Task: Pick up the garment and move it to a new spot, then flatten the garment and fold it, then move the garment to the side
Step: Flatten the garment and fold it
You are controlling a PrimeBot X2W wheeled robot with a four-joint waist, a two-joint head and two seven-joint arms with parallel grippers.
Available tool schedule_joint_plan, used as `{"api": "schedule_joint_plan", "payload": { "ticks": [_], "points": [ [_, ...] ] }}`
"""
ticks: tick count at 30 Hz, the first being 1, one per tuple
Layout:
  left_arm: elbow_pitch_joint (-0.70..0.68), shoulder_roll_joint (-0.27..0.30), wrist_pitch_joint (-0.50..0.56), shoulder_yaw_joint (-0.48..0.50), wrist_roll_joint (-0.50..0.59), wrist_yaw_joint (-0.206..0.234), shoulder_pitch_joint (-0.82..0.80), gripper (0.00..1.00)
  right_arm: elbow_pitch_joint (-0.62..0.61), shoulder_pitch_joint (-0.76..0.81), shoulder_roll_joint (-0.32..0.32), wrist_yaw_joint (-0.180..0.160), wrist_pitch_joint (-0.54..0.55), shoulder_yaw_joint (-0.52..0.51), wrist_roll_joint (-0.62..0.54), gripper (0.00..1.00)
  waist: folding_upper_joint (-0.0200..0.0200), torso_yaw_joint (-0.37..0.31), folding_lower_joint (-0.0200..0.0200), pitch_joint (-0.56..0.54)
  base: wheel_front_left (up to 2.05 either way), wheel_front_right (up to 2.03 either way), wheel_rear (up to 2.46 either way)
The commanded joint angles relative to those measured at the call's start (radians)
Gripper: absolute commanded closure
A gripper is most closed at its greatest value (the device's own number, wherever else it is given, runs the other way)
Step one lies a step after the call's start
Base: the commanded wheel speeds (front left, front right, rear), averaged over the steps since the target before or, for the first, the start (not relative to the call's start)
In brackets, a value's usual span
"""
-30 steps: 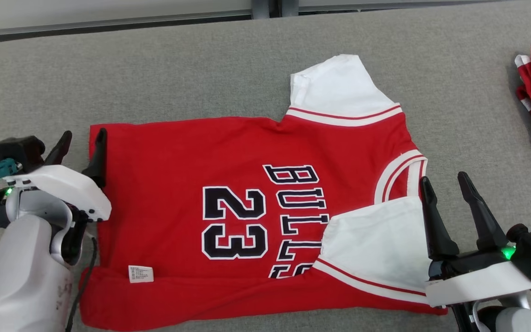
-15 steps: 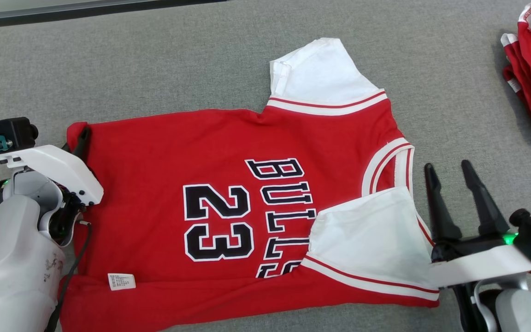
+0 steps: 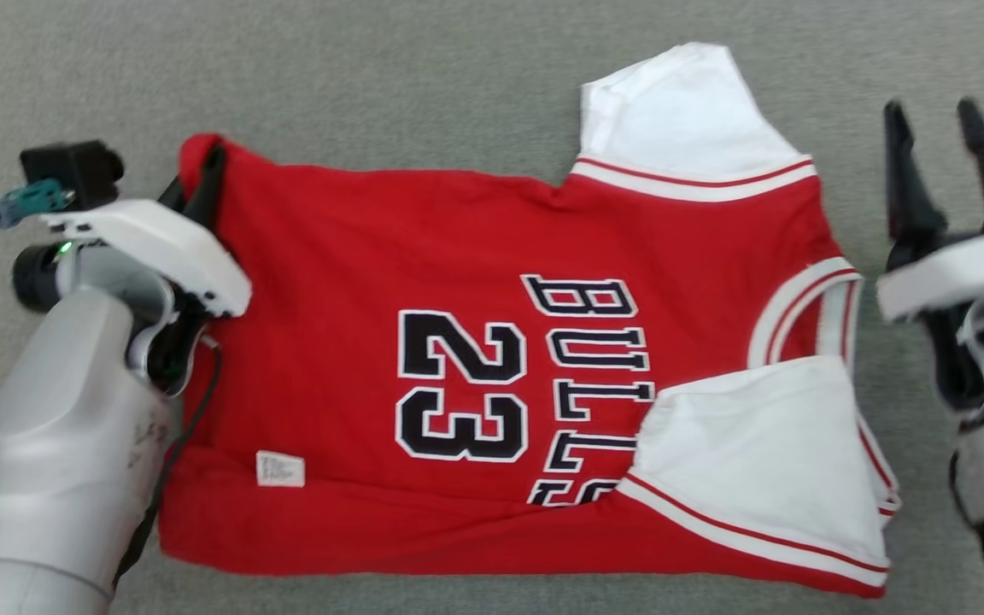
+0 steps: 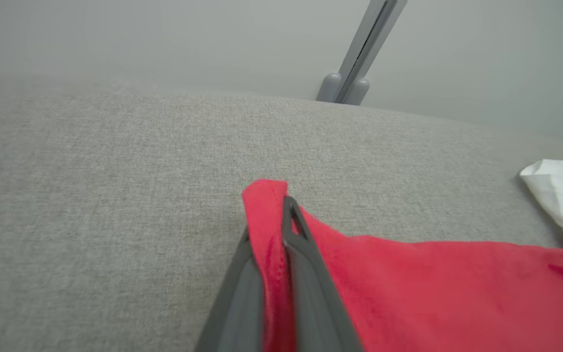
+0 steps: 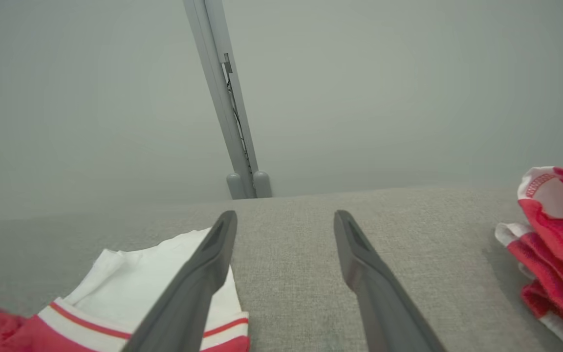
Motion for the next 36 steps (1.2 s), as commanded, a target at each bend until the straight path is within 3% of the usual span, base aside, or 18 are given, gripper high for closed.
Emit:
{"api": "schedule_joint_plan", "payload": {
  "ticks": [1,11,20,21,22,24,25,36],
  "points": [
    [-0.005,-0.004,-0.008,-0.01,-0.004,-0.001,-0.025,1.0,0.022,-0.041,-0.017,0.0,0.008,0.007,0.005,0.0,0.0,0.051,0.0,0.044,0.0,0.0,0.0],
    [0.001,-0.069,-0.065,-0.119,-0.056,-0.001,-0.115,1.0,0.315,-0.421,-0.083,0.0,0.159,0.162,0.061,0.0,0.0,0.159,0.0,0.123,0.0,0.0,0.0],
    [0.029,-0.068,-0.106,-0.194,-0.117,-0.001,-0.143,1.0,0.481,-0.521,-0.094,0.0,0.338,0.292,0.128,0.0,0.0,0.17,0.0,0.12,0.0,0.0,0.0],
    [0.031,-0.065,-0.109,-0.199,-0.123,-0.001,-0.145,1.0,0.488,-0.523,-0.095,0.0,0.349,0.303,0.134,0.2,0.0,0.168,0.0,0.119,0.0,0.0,0.0],
    [0.035,-0.062,-0.113,-0.203,-0.131,-0.001,-0.145,1.0,0.493,-0.525,-0.094,0.0,0.357,0.31,0.145,0.6,0.0,0.166,0.0,0.118,0.0,0.0,0.0],
    [0.04,-0.057,-0.116,-0.206,-0.138,-0.001,-0.147,1.0,0.494,-0.527,-0.094,0.0,0.358,0.318,0.154,0.6,0.0,0.164,0.0,0.117,0.0,0.0,0.0],
    [0.044,-0.055,-0.121,-0.21,-0.145,-0.001,-0.148,1.0,0.495,-0.529,-0.096,0.0,0.355,0.325,0.159,1.0,0.0,0.162,0.0,0.116,0.0,0.0,0.0],
    [0.031,0.002,-0.17,-0.231,-0.198,0.0,-0.111,1.0,0.393,-0.482,-0.146,0.0,0.166,0.333,0.245,1.0,0.0,0.132,0.0,0.078,0.0,0.0,0.0]
  ]
}}
